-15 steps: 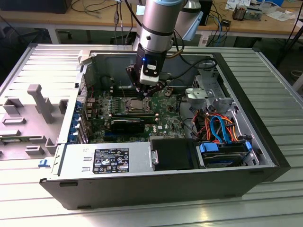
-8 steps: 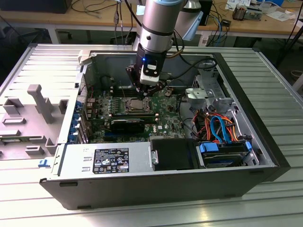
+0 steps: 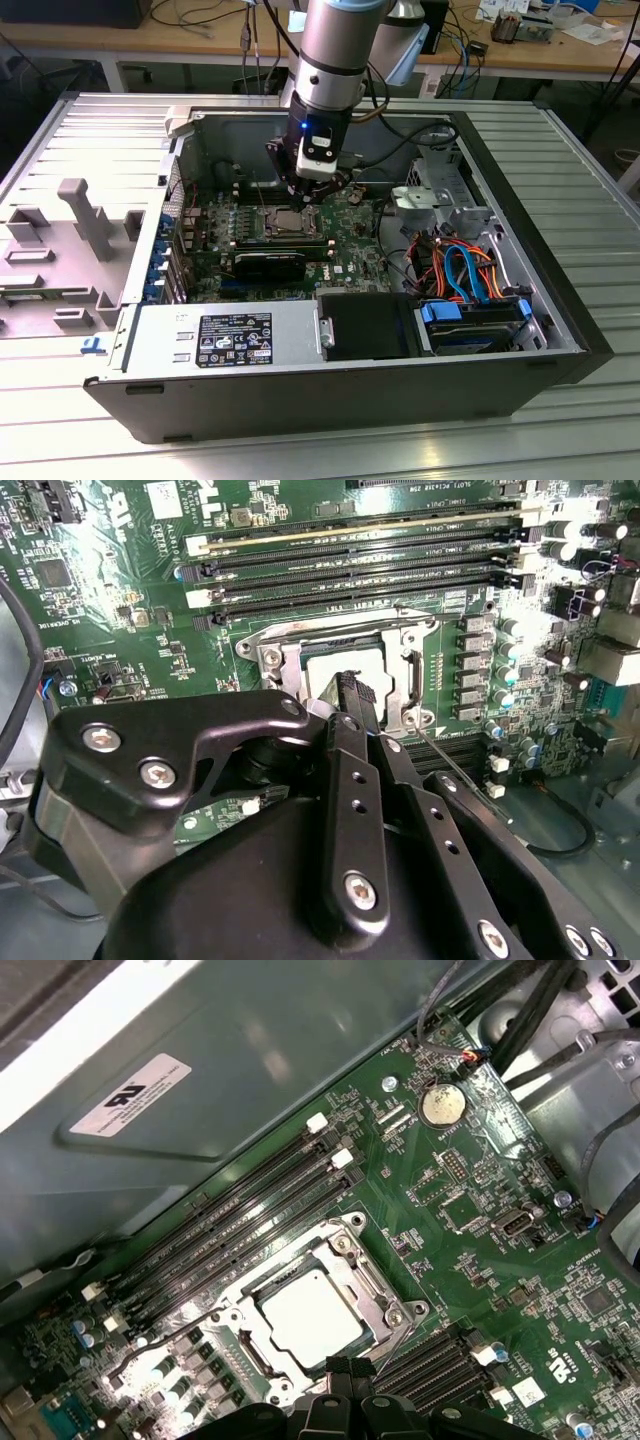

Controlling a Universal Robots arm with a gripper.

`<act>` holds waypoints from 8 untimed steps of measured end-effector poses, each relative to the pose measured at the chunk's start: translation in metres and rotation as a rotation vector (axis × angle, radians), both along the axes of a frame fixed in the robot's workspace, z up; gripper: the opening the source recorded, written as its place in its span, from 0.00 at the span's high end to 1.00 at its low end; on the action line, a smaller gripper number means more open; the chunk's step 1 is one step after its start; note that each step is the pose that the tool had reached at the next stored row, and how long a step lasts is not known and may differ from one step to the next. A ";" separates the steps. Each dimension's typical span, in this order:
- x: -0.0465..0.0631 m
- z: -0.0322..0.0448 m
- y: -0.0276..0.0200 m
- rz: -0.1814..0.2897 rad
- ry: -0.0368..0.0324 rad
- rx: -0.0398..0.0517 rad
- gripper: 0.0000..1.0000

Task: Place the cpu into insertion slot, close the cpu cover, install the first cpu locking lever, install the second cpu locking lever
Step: 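Install the first cpu locking lever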

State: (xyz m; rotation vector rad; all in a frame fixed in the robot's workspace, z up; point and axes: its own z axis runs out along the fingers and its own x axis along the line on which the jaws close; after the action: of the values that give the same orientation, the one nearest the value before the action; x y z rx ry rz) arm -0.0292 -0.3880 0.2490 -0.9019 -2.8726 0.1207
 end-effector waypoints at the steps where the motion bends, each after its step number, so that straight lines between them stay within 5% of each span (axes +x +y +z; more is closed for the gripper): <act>1: 0.000 0.0000 0.0000 0.001 0.0000 0.0001 0.89; 8: 0.000 0.0003 0.0000 0.008 0.0000 0.0000 0.89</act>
State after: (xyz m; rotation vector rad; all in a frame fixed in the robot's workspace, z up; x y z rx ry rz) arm -0.0292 -0.3880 0.2492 -0.8903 -2.8766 0.1215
